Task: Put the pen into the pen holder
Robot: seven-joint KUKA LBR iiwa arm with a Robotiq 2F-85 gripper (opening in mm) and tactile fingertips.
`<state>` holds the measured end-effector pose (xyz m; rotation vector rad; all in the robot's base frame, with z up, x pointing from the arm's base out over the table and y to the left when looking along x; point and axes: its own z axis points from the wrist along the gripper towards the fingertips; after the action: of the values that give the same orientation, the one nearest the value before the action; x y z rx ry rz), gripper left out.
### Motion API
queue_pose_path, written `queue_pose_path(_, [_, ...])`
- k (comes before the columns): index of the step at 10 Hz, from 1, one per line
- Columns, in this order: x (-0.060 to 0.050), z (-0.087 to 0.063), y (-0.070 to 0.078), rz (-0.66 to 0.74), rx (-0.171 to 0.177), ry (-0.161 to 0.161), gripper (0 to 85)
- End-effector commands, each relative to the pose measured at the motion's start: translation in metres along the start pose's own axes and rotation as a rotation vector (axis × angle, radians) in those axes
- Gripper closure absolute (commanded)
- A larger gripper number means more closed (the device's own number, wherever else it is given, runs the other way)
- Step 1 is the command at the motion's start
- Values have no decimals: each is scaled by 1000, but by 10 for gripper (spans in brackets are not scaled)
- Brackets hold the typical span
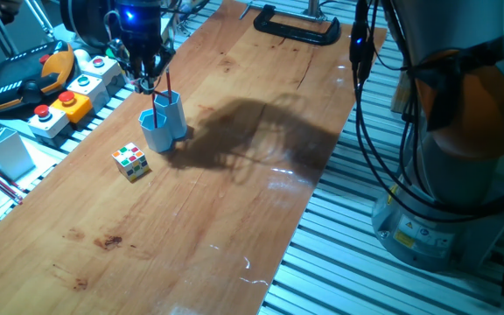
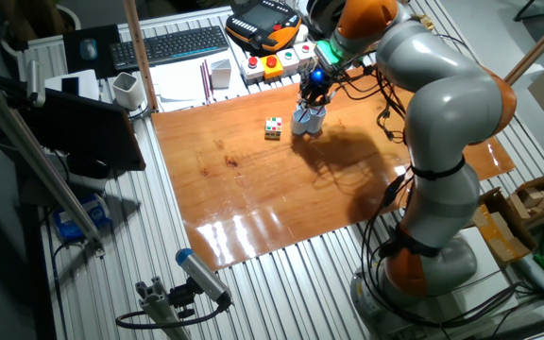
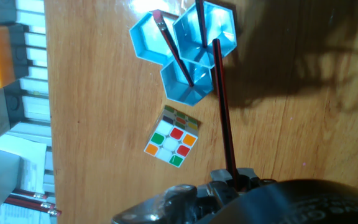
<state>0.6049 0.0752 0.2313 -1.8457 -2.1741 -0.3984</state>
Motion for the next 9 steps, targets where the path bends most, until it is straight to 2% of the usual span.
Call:
queue_pose_path(1, [0, 0, 0, 6, -2, 7, 840])
queue_pose_path(3, [-1, -2, 1, 6, -4, 13, 840])
queue_pose_path(5, [-5, -3, 2, 7, -10, 32, 840])
queue_pose_path(9, [-10, 3, 8, 13, -14, 50, 840])
